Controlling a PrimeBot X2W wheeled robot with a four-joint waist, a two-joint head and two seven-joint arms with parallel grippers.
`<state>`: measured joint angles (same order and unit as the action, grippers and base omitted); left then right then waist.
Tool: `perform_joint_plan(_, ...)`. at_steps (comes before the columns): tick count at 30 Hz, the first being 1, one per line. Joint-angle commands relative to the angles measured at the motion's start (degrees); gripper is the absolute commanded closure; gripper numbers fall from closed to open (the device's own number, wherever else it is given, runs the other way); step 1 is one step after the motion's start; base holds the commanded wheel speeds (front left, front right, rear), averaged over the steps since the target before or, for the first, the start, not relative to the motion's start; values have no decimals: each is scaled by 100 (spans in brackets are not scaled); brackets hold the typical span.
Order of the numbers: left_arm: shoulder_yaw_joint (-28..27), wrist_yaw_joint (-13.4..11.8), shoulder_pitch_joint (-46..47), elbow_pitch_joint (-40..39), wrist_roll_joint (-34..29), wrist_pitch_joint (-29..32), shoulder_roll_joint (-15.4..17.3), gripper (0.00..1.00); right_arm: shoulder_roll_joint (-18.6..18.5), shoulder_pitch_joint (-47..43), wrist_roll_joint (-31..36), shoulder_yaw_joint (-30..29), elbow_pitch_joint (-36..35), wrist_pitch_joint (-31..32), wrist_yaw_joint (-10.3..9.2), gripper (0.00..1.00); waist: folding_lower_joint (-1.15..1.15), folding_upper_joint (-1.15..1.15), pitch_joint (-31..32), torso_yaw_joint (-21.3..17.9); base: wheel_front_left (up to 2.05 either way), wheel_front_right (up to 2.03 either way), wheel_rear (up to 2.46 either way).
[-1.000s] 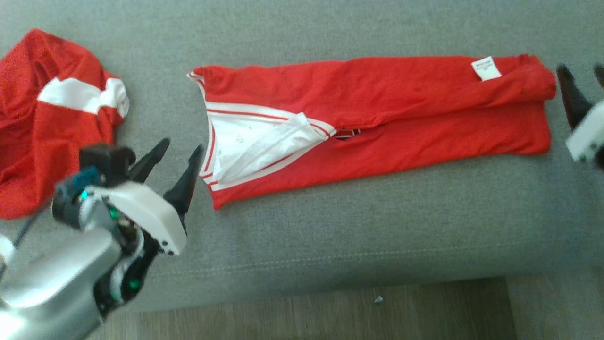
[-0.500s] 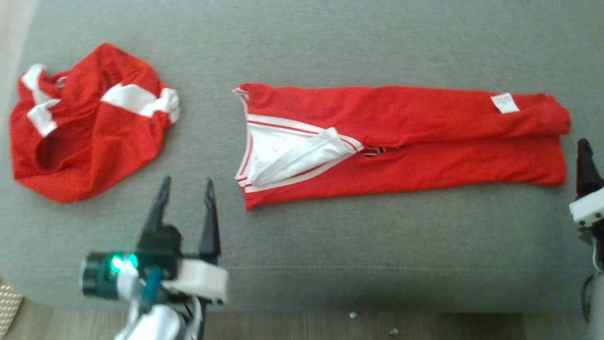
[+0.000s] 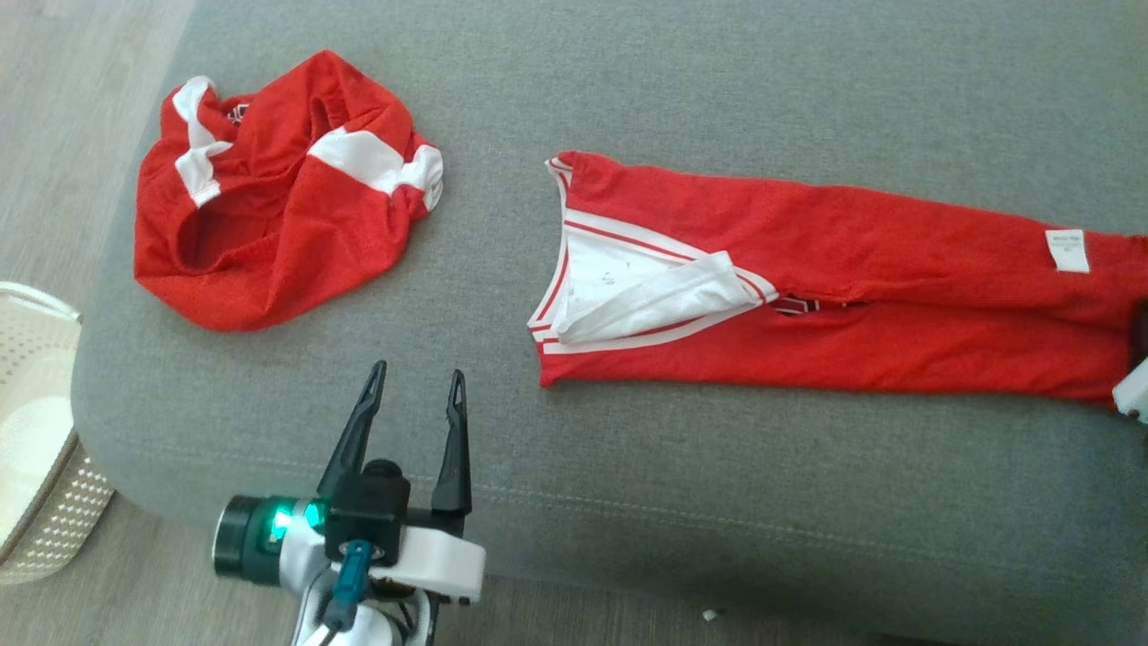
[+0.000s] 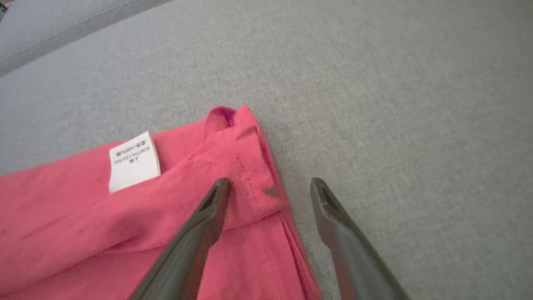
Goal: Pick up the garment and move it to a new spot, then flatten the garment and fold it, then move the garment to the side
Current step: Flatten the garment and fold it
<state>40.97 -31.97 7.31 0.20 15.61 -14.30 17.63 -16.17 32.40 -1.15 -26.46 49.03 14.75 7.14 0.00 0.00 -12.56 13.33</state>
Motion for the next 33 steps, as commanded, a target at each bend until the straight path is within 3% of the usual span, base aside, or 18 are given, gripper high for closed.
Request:
perform_joint_plan(1,-294,74,86,-72,-186,-69,-6,0,-97,202,301,-92,78,26,35,0,0,0,-27,35,0,0,0)
perform_joint_plan(7,-413,157,4,49,-436,-70,-152,0,124,331,576,-250,601,335,35,4,0,0,0,27,0,0,0)
perform_joint_plan(8,-444,165,-24,66,-464,-70,-179,0,163,351,573,-194,671,366,35,54,0,0,20,5,0,0,0)
perform_joint_plan(9,-471,179,-51,85,-489,-70,-201,0,187,367,554,-140,721,364,35,89,0,0,42,-23,0,0,0)
perform_joint_plan(10,-492,201,-73,105,-512,-70,-220,0,195,379,522,-93,754,342,35,100,0,0,62,-50,0,0,0)
perform_joint_plan(16,-674,346,-202,150,-657,-70,-262,0,-52,394,247,340,619,-14,35,100,0,0,223,-351,0,0,0)
perform_joint_plan(27,-846,548,-320,200,-804,-70,-334,0,-1209,77,211,973,-644,208,35,100,0,0,316,-783,0,0,0)
perform_joint_plan(30,-894,597,-353,223,-821,-70,-361,0,-1256,-2,130,1075,-1205,450,35,100,0,0,352,-854,0,0,0)
perform_joint_plan(33,-910,680,-374,269,-833,-70,-391,0,-1013,-105,-174,1392,-1890,812,35,100,0,0,401,-886,0,0,0)
